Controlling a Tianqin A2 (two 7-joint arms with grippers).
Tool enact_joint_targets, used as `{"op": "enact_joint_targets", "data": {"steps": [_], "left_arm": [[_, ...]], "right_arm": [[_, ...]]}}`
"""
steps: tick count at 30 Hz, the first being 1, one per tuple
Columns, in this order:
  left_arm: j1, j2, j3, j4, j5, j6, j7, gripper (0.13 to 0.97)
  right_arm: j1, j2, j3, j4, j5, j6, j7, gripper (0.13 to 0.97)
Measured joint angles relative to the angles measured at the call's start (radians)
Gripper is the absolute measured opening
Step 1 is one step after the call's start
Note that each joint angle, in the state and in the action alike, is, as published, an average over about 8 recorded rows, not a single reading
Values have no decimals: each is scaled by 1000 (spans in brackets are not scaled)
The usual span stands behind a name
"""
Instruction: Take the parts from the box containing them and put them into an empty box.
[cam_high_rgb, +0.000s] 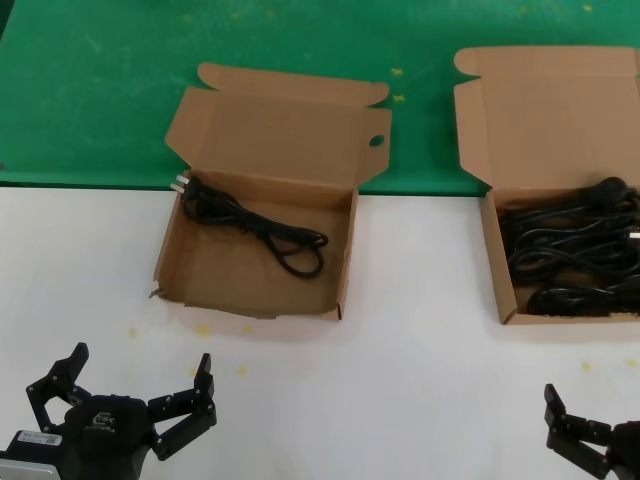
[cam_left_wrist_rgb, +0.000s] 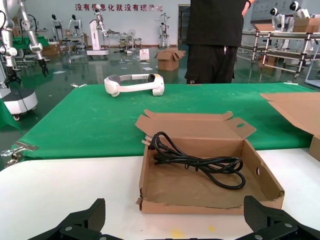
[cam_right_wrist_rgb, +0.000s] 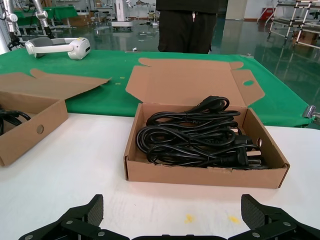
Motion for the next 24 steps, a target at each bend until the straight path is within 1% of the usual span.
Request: {"op": "enact_joint_targets", "data": {"steps": [24], "left_arm": [[0, 0, 0, 0, 0, 0, 0, 966]], "right_arm": [[0, 0, 0, 0, 0, 0, 0, 966]]}}
